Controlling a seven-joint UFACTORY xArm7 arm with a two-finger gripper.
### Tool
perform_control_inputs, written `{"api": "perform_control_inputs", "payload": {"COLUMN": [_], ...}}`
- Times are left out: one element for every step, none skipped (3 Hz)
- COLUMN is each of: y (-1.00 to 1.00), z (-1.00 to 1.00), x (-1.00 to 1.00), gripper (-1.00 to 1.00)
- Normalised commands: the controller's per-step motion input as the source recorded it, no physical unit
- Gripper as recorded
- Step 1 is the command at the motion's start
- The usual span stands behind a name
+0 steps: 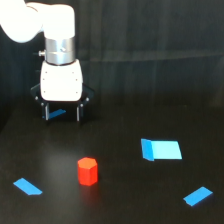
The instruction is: Pick up the red object from the table
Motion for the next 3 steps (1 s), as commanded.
{"api": "perform_control_inputs", "payload": {"y": [-0.91, -0.90, -0.83], "z": [0.08, 0.21, 0.23], "x": [0.55, 0.38, 0.40], "gripper": [0.98, 0.99, 0.96]}}
